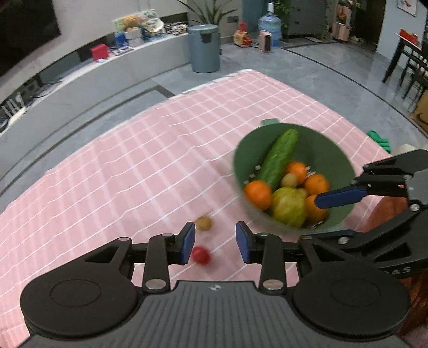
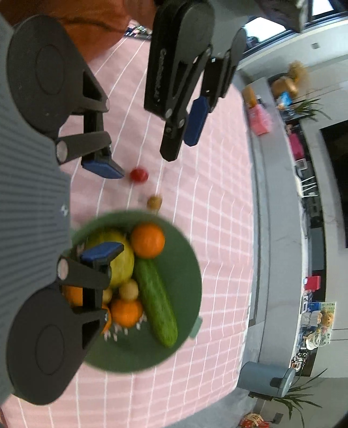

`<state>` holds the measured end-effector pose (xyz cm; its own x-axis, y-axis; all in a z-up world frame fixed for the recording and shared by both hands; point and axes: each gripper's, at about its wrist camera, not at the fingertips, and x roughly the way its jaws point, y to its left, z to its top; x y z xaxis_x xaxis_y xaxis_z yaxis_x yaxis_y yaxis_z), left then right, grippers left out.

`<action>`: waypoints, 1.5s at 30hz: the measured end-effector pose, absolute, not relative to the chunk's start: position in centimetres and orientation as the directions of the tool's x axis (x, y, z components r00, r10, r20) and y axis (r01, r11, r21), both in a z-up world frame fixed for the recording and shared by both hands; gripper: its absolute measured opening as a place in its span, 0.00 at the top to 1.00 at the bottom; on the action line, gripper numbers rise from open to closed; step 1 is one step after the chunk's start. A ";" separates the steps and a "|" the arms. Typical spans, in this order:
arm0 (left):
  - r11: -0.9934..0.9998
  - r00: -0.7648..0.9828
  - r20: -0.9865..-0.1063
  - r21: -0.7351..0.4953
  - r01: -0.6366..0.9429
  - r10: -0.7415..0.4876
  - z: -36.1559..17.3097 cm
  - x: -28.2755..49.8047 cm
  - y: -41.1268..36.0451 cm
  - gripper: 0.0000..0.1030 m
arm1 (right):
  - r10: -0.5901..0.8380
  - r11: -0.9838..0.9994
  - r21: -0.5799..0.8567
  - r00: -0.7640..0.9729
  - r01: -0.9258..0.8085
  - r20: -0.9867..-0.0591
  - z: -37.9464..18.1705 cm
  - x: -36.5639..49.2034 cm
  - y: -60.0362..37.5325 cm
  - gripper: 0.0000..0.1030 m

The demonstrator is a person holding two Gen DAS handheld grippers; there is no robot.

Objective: Organize fruits
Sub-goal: 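Withdraw both tools from the colander toward the tomato and last brown fruit, then grasp the red tomato with the left tool while the right tool grasps the brown fruit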

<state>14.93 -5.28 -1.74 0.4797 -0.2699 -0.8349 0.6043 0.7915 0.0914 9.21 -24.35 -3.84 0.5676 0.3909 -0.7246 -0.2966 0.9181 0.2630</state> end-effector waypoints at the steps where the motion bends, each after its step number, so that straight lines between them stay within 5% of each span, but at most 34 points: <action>1: 0.798 0.489 -0.830 0.093 0.596 -0.268 -1.8 14.7 -4.6 0.59 | 0.398 0.916 0.275 0.575 -0.293 -0.715 -3.9 8.9 -23.8 0.51; 28: 0.849 0.436 -0.845 -0.040 0.527 -0.311 -9.9 17.2 -0.4 0.59 | 0.273 0.883 -0.085 0.652 -0.462 -0.707 -7.0 12.2 -17.1 0.61; 45: 0.832 0.413 -0.844 -0.067 0.550 -0.341 -12.7 17.9 -1.8 0.54 | 0.275 0.932 -0.007 0.721 -0.361 -0.636 -8.1 14.1 -18.1 0.61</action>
<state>17.93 -1.82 -12.66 0.4132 -0.3410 -0.8444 0.5503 0.8323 -0.0669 14.14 -18.13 -8.11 0.7215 0.2749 -0.6356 -0.3614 0.9324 -0.0071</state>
